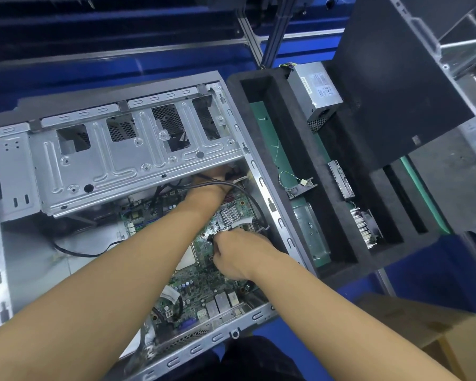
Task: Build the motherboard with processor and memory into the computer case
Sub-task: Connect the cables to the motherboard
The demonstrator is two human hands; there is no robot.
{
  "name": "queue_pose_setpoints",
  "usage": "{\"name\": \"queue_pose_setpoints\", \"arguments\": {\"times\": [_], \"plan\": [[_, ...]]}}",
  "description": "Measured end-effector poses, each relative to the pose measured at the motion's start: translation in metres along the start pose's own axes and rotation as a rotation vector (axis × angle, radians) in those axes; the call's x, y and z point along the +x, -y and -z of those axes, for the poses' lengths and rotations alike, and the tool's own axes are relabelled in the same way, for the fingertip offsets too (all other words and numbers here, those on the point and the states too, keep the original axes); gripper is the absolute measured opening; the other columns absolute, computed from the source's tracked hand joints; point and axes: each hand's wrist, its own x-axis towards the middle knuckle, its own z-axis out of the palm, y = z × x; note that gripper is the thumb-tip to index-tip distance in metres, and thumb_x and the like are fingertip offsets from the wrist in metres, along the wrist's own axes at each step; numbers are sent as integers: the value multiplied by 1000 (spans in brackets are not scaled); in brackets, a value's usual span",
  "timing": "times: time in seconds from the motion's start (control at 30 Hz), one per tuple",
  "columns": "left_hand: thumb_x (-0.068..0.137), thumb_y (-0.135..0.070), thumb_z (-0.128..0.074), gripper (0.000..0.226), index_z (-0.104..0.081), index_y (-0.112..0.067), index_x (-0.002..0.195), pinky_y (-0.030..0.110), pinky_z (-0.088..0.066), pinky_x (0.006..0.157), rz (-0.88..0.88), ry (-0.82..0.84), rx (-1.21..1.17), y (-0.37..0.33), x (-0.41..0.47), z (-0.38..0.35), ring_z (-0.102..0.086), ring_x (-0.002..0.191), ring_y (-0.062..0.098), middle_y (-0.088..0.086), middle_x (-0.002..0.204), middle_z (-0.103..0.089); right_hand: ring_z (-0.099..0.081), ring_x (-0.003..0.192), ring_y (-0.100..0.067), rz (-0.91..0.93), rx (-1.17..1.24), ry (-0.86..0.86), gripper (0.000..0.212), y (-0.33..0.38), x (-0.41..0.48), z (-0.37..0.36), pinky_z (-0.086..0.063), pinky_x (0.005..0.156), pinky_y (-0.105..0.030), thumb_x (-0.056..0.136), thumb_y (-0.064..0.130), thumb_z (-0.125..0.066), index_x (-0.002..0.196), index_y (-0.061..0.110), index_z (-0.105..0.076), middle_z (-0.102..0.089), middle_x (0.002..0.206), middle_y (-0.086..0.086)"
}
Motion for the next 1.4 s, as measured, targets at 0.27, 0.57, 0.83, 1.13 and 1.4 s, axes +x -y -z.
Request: {"name": "queue_pose_setpoints", "arguments": {"times": [0.27, 0.57, 0.83, 1.13, 1.4], "plan": [[101, -48, -33, 35, -44, -21, 80, 30, -33, 82, -132, 20, 138, 3, -3, 5, -50, 100, 21, 0, 102, -44, -63, 93, -35, -17, 49, -59, 25, 3, -2, 3, -51, 76, -38, 101, 22, -45, 113, 10, -62, -66, 107, -12], [105, -32, -33, 30, -52, -19, 124, 32, -44, 58, -420, -102, 223, 72, -73, 51, -59, 73, 17, -1, 84, -61, -74, 80, -31, -113, 331, -24, 28, 7, 2, 6, -61, 79, -43, 100, 8, -45, 126, 8, -57, -74, 96, -16], [102, -18, -33, 34, -48, -12, 132, 30, -43, 74, -274, -142, 310, 123, -82, 73, -56, 87, 25, 13, 117, -62, -63, 54, -22, -194, 752, 13, 74, 5, -8, 19, -55, 51, -33, 101, -2, -45, 158, 9, 2, -72, 103, -26], [99, -13, -36, 28, -49, -19, 124, 35, -45, 88, -326, -116, 401, 124, -72, 90, -52, 88, 19, 9, 122, -57, -65, 109, -29, -149, 325, -80, 55, -1, -6, 10, -54, 96, -44, 99, 1, -46, 150, 18, -36, -65, 123, -15], [95, -23, -54, 53, -38, -24, 146, 36, -34, 113, -604, -19, 541, 146, -117, 65, -38, 136, 20, 1, 153, -35, -70, 89, -25, -62, 214, -87, 47, -6, -12, 22, -59, 82, -41, 93, -12, -40, 119, 20, -63, -71, 102, -7]]}}
